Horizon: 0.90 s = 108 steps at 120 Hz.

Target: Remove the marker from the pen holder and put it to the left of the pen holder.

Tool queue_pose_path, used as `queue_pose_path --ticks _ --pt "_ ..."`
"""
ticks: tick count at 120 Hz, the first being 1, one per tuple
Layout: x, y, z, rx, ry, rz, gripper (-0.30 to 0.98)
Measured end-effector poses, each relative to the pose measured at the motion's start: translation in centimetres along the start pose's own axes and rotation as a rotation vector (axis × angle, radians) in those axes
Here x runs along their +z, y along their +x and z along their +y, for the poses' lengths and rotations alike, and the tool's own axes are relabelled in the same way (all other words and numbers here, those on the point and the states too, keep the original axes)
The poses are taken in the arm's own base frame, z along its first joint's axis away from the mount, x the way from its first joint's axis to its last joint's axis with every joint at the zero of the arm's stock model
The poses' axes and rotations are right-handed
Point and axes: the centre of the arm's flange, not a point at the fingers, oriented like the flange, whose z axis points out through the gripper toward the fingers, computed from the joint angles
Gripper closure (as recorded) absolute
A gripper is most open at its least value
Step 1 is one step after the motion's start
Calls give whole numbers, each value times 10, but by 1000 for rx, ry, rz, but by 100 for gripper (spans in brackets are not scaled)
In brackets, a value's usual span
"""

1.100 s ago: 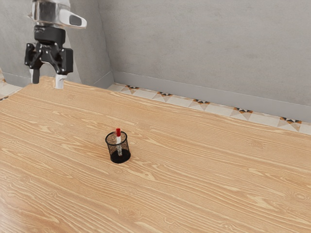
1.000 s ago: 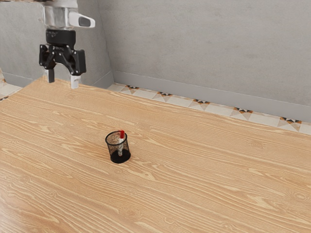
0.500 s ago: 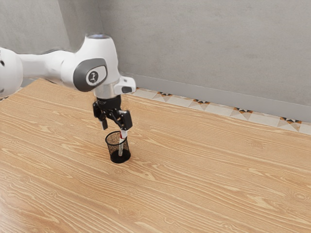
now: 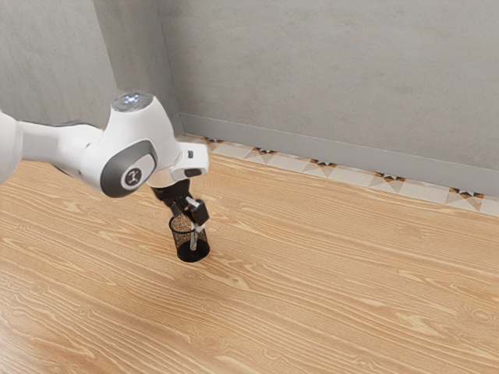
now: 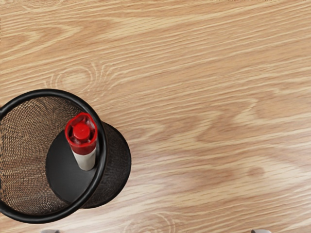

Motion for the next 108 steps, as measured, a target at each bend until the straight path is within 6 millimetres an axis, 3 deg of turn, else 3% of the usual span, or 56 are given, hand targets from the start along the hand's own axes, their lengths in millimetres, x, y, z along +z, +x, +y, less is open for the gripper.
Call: queue_pose_path --ticks 45,78,93,108 --pt "13 -12 -30 22 10 -36 35" --pt "36 -1 -63 -10 0 -62 46" --pt "40 7 -60 -3 -14 -68 47" --pt "33 20 -53 11 -21 -64 46"
